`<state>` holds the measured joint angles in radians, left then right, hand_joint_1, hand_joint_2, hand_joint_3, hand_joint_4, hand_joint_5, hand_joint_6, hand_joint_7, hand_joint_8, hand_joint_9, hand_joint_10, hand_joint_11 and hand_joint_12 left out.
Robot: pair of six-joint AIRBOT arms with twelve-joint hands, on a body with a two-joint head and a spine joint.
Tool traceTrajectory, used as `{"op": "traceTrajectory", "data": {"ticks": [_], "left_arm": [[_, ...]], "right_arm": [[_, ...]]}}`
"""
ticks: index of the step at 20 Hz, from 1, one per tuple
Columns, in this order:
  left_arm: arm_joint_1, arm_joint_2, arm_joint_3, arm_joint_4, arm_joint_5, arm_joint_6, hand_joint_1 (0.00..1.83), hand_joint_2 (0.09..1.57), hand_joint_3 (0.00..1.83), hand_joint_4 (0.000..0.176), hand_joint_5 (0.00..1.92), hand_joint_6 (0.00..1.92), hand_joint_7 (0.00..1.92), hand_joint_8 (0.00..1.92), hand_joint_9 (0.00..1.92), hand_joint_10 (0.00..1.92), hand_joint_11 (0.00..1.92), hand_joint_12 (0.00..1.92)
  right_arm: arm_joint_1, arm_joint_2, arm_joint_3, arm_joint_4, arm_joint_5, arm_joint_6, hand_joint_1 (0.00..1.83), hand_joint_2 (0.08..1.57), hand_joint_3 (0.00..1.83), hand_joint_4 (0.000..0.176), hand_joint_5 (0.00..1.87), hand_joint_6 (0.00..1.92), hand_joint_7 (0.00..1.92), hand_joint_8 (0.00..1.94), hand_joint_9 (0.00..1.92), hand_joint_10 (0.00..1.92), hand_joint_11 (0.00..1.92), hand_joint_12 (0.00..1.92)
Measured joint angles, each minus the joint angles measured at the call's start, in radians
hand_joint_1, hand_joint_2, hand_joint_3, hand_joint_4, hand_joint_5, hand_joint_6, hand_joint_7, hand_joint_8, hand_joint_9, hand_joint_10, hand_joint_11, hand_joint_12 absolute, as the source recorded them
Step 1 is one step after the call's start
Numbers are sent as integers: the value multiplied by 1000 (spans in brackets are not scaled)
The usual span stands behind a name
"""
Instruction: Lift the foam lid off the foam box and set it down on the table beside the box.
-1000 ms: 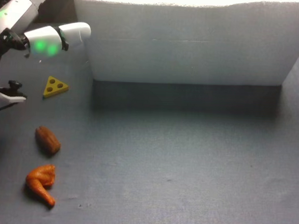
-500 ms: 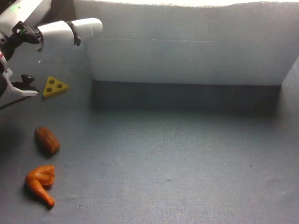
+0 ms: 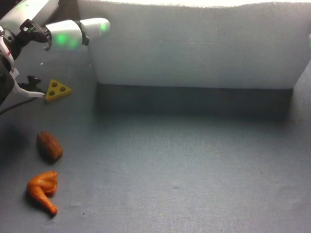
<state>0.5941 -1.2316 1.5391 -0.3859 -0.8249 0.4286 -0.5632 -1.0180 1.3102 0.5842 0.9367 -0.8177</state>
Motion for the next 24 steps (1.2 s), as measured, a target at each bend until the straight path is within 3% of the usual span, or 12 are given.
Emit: {"op": "traceTrajectory", "data": {"ticks": [1,7,9,10,11,13,14,15,17,19,22,24], "left_arm": [[-3,-5,7,5,7,0,547,1067,1,1,0,0,0,0,0,0,19,10],[-6,-26,28,-3,31,-7,533,1057,0,0,0,0,0,0,0,0,35,37],[-7,-27,32,-7,39,-7,535,1049,5,0,0,0,0,0,0,0,0,287],[-8,-32,35,-8,39,-6,519,1046,3,0,0,0,0,0,0,0,0,306],[-7,-36,35,-2,42,-7,507,1045,1,12,0,0,0,0,0,0,0,383],[-7,-39,35,-4,47,-8,513,1039,0,10,12,4,0,0,0,0,0,338],[-7,-39,38,-1,47,-8,499,1045,0,12,26,4,0,0,0,0,0,399],[-8,-43,43,2,46,-16,537,1083,5,0,62,8,8,1,27,9,0,593],[-8,-49,46,-1,41,-23,527,1140,9,0,136,16,67,7,104,29,0,970],[-8,-49,47,1,36,-25,576,1194,7,0,209,21,144,10,163,42,0,1066],[-13,-50,47,0,32,-26,557,1256,14,0,258,30,184,10,204,62,0,1143],[-13,-50,47,2,32,-26,578,1277,5,0,293,35,152,0,163,43,0,1038]], "right_arm": [[1,-4,4,5,-2,3,564,1088,0,0,0,0,0,0,0,0,0,0],[4,-16,15,-1,-14,14,577,1106,0,0,0,0,0,0,0,0,0,0],[4,-16,15,-1,-14,14,564,1108,0,0,0,0,0,0,0,0,0,0],[4,-16,15,0,-14,14,573,1101,0,0,0,0,0,0,0,0,0,0],[4,-17,15,-4,-14,16,575,1098,0,0,0,0,0,0,0,0,0,0],[4,-22,17,-2,-14,22,580,1106,0,0,0,0,0,0,0,0,0,0],[4,-24,18,-2,-14,25,576,1116,4,0,0,0,0,0,0,0,0,0],[4,-27,23,-5,-14,32,576,1124,8,0,0,0,0,0,0,0,0,0],[4,-28,24,-8,-13,37,554,1162,22,0,50,21,0,0,0,0,0,0],[4,-32,28,-8,-13,41,557,1200,32,0,169,76,56,22,19,8,0,0],[11,-32,31,-2,2,45,585,1256,2,0,12,813,149,10,57,86,0,0],[11,-32,34,-1,9,48,570,1282,7,0,4,901,152,7,32,94,0,0]]}}
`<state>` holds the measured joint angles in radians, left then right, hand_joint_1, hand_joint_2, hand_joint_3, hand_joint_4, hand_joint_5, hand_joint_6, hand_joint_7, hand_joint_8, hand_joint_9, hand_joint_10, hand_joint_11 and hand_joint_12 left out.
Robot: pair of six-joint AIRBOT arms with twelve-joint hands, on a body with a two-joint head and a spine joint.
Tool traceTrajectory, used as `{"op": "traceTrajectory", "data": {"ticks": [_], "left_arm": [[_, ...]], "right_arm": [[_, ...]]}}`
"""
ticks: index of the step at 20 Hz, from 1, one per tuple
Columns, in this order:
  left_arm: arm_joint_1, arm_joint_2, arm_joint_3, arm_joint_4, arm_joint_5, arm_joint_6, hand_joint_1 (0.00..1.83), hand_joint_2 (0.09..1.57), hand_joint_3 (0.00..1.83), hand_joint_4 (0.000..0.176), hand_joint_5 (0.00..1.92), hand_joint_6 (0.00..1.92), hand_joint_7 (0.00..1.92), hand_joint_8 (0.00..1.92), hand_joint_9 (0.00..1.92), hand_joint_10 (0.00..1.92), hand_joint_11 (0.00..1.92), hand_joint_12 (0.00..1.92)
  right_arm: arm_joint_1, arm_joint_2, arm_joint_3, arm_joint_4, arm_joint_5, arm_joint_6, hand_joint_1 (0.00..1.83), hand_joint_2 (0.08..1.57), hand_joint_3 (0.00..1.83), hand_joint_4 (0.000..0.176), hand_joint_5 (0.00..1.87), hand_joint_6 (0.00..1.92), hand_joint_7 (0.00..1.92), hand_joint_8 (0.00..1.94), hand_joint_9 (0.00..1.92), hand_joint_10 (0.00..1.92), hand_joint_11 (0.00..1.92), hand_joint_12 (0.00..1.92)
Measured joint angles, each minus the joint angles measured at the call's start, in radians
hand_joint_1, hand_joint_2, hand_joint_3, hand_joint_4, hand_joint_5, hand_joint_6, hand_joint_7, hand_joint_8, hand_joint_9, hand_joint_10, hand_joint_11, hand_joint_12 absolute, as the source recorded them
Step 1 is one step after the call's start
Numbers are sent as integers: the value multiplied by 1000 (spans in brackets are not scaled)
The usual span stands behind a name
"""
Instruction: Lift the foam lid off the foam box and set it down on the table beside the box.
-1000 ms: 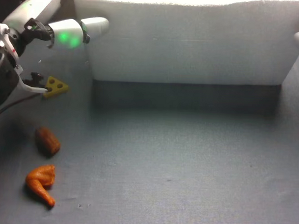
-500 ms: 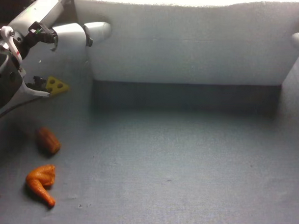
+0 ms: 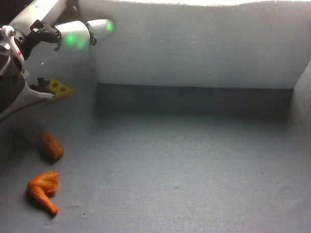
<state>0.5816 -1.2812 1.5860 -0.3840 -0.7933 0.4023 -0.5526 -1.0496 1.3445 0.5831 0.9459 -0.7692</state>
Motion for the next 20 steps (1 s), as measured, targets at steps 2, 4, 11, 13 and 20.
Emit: {"op": "traceTrajectory", "data": {"ticks": [2,4,11,13,20], "left_arm": [[0,0,0,0,-2,-1,565,1292,7,0,313,40,166,6,159,41,0,1019],[3,0,0,0,-8,-5,572,1291,0,0,316,36,166,2,162,40,0,1023],[5,21,-30,10,-48,-8,605,1222,0,0,324,16,114,1,121,49,0,1144],[2,28,-39,16,-67,-7,590,1214,0,0,323,14,93,2,105,46,0,1096],[-2,69,-87,25,-135,-6,535,1215,0,0,312,3,111,0,96,104,0,1213]], "right_arm": [[0,0,0,0,0,3,561,1275,1,0,0,945,167,6,8,185,0,0],[0,0,-1,-3,0,7,539,1280,1,0,0,1046,133,6,0,126,0,0],[-1,1,-22,-17,25,7,513,1290,1,0,0,1006,129,31,39,37,0,0],[0,1,-27,-18,38,7,531,1286,0,0,0,738,181,37,3,356,0,34],[19,33,-75,-58,90,11,447,1243,0,0,0,128,89,98,0,471,2,710]]}}
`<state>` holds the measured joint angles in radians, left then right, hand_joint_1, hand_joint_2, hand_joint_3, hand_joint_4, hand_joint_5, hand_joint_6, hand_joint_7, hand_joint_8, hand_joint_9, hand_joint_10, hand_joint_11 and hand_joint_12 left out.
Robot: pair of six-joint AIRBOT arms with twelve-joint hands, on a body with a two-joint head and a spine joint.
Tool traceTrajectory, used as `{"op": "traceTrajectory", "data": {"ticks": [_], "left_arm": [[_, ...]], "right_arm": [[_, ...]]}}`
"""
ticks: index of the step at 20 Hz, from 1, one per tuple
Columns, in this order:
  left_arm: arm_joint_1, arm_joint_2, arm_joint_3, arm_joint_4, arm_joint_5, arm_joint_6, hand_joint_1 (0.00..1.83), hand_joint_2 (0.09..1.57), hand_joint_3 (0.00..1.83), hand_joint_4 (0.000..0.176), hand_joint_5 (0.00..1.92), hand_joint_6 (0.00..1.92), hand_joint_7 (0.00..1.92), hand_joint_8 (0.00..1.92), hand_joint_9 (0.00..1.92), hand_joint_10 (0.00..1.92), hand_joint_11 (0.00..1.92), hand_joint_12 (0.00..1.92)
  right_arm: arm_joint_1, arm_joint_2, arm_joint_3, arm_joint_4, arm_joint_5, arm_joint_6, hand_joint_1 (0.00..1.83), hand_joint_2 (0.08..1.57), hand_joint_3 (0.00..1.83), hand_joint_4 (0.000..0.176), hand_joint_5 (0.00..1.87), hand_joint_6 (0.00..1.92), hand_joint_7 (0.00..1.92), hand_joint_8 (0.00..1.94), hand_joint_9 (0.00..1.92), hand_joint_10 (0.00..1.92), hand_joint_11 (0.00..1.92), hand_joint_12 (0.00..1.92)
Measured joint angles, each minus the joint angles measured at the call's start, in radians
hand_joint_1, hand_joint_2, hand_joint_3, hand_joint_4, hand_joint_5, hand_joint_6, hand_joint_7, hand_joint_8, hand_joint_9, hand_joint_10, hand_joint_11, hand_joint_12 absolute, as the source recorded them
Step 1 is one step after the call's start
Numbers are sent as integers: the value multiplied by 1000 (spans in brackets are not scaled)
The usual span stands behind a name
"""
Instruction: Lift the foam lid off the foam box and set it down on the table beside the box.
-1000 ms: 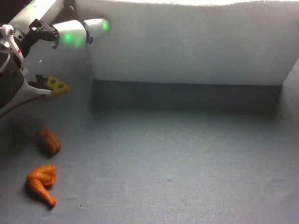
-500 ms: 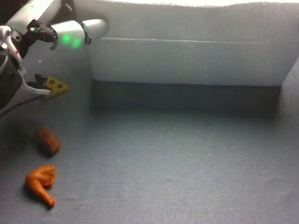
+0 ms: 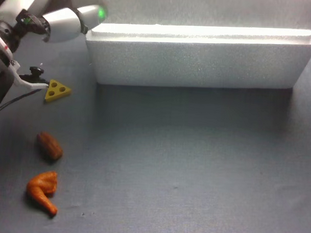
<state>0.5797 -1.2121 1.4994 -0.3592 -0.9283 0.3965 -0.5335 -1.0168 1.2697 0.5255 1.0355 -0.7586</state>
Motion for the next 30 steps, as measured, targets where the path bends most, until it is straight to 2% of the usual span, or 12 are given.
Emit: {"op": "traceTrajectory", "data": {"ticks": [1,2,5,10,12,14,17,21,23,24,27,30], "left_arm": [[2,7,-10,0,-13,-1,529,1221,1,0,303,3,116,1,95,122,0,1243],[5,13,-17,2,-31,1,531,1224,0,2,302,3,125,3,90,150,0,1286],[18,41,-50,11,-54,8,565,1212,0,0,322,6,117,1,0,284,0,1302],[55,89,-111,12,-127,26,555,1189,0,29,320,3,100,5,0,183,0,1337],[77,106,-137,12,-151,29,520,1207,2,25,308,3,110,4,0,161,0,1272],[102,121,-167,7,-171,37,517,1206,0,51,320,9,88,1,0,105,0,1263],[133,144,-211,8,-208,47,478,1211,3,14,293,0,62,0,11,54,0,1294],[178,184,-274,19,-256,67,491,1226,1,22,289,5,49,0,35,75,0,1313],[199,206,-301,22,-278,74,503,1218,0,9,289,3,87,2,53,74,0,729],[213,224,-322,24,-291,78,495,1219,1,13,287,1,119,5,69,57,0,355],[240,251,-356,29,-313,88,493,1247,3,13,259,4,98,1,11,12,0,174],[272,267,-385,29,-325,94,536,1257,1,0,267,5,102,1,18,8,0,258]], "right_arm": [[0,2,-7,-6,12,2,496,1250,0,0,0,375,124,211,0,762,0,1395],[0,13,-18,-14,16,2,513,1261,2,0,0,564,50,488,0,971,0,1682],[0,44,-47,-24,44,0,553,1271,0,0,0,775,64,717,31,1217,0,1869],[-15,74,-103,-42,100,-11,543,1268,0,0,0,923,0,1009,0,1289,0,1920],[-28,78,-122,-41,126,-13,543,1264,0,0,0,936,4,875,0,1096,0,1812],[-43,91,-148,-47,147,-14,540,1259,0,0,0,918,3,794,0,993,0,1775],[-76,125,-196,-60,195,-24,565,1256,2,0,0,809,0,761,0,1023,0,1852],[-116,161,-244,-78,235,-31,600,1277,5,0,0,971,0,599,0,803,0,1773],[-134,176,-267,-87,239,-34,610,1277,0,0,0,964,19,646,0,974,0,1799],[-148,189,-286,-96,238,-39,590,1272,0,0,0,894,1,579,0,875,0,1790],[-184,216,-319,-115,241,-43,592,1269,0,0,0,941,0,516,0,806,0,1798],[-219,237,-349,-122,241,-46,565,1257,0,0,0,903,0,496,0,801,0,1821]]}}
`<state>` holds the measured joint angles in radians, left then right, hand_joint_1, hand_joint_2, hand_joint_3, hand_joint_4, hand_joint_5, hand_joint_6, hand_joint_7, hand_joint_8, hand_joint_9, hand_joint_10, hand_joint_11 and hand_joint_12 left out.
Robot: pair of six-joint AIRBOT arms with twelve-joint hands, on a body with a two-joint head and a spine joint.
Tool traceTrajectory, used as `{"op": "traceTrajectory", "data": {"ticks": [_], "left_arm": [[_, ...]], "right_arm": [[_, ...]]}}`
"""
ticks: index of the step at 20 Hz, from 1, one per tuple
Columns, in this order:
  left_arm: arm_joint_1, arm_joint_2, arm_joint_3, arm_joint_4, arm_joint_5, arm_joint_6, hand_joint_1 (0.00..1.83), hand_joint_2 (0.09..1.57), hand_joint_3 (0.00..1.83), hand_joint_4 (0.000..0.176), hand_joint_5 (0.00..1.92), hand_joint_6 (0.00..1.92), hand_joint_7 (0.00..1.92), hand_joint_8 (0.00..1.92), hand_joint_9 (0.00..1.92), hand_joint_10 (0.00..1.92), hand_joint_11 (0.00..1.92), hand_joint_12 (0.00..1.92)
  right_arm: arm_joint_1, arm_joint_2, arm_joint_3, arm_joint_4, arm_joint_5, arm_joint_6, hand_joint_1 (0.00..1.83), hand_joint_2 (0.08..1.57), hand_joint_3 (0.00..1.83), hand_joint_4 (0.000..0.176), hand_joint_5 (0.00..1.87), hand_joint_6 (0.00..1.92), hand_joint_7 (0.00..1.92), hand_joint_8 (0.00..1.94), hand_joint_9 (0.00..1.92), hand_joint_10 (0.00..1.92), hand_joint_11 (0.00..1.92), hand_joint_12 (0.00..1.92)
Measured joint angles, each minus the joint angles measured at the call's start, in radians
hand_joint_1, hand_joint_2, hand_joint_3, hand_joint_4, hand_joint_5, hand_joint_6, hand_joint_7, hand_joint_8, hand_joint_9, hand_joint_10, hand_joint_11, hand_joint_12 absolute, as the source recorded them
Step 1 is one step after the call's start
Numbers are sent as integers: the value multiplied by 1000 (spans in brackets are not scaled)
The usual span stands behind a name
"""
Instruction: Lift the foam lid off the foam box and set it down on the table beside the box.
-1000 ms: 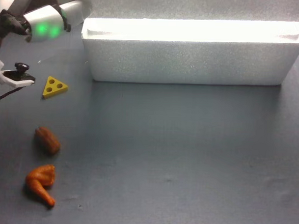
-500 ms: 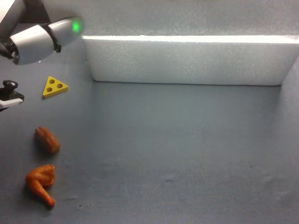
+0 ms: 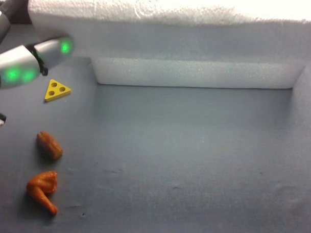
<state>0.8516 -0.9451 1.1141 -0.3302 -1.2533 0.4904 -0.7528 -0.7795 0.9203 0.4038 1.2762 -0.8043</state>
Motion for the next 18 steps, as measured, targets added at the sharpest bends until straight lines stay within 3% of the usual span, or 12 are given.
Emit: {"op": "traceTrajectory", "data": {"ticks": [2,5,6,9,10,11,13,14,15,16,17,18], "left_arm": [[27,7,-14,0,-5,2,545,1246,0,0,271,3,99,0,20,4,0,313],[56,14,-36,-2,-7,2,541,1245,0,0,271,3,98,0,20,3,0,309],[73,15,-45,0,-13,1,539,1242,0,0,273,3,110,4,33,8,0,313],[105,19,-60,5,-9,-2,490,1223,0,7,244,5,107,0,52,6,0,216],[119,21,-63,7,-10,-5,478,1225,0,14,238,3,108,0,54,4,0,160],[129,21,-67,7,-9,-10,486,1235,1,0,236,2,113,1,67,7,0,179],[143,21,-73,11,5,-16,523,1242,2,14,241,3,106,0,61,2,0,184],[151,20,-76,12,5,-18,502,1242,1,18,238,1,93,0,59,1,0,215],[158,18,-76,15,6,-20,487,1236,0,23,234,0,83,0,42,2,0,165],[163,16,-76,16,3,-23,487,1236,0,23,234,0,83,0,42,2,0,165],[173,12,-76,15,7,-29,488,1231,0,17,236,1,87,0,37,1,0,107],[183,10,-78,16,10,-35,485,1231,0,22,239,2,89,1,36,1,0,106]], "right_arm": [[-30,19,-23,-14,5,0,515,1229,0,0,0,731,1,534,0,761,0,1910],[-72,29,-44,-20,12,6,503,1228,0,0,0,722,0,535,0,761,0,1917],[-92,29,-46,-20,11,19,495,1236,0,0,0,764,0,481,0,625,0,1917],[-127,30,-53,-23,8,33,437,1262,2,0,0,698,0,490,0,760,0,1920],[-139,31,-59,-24,6,39,417,1250,0,0,0,720,0,466,0,696,0,1921],[-152,32,-61,-30,4,43,399,1245,0,0,0,736,0,494,0,682,0,1908],[-172,32,-61,-32,-5,50,405,1237,0,0,0,774,0,358,0,456,0,1907],[-179,32,-63,-33,-10,55,445,1255,3,0,0,674,1,327,0,495,0,1876],[-190,32,-63,-33,-10,63,474,1286,3,0,0,596,0,178,0,244,0,1589],[-194,30,-63,-32,-10,68,474,1286,3,0,0,596,0,178,0,244,0,1589],[-200,25,-63,-32,-7,73,474,1291,1,0,0,576,32,43,3,79,0,936],[-200,18,-59,-30,-13,81,471,1290,1,0,0,568,9,10,0,15,0,656]]}}
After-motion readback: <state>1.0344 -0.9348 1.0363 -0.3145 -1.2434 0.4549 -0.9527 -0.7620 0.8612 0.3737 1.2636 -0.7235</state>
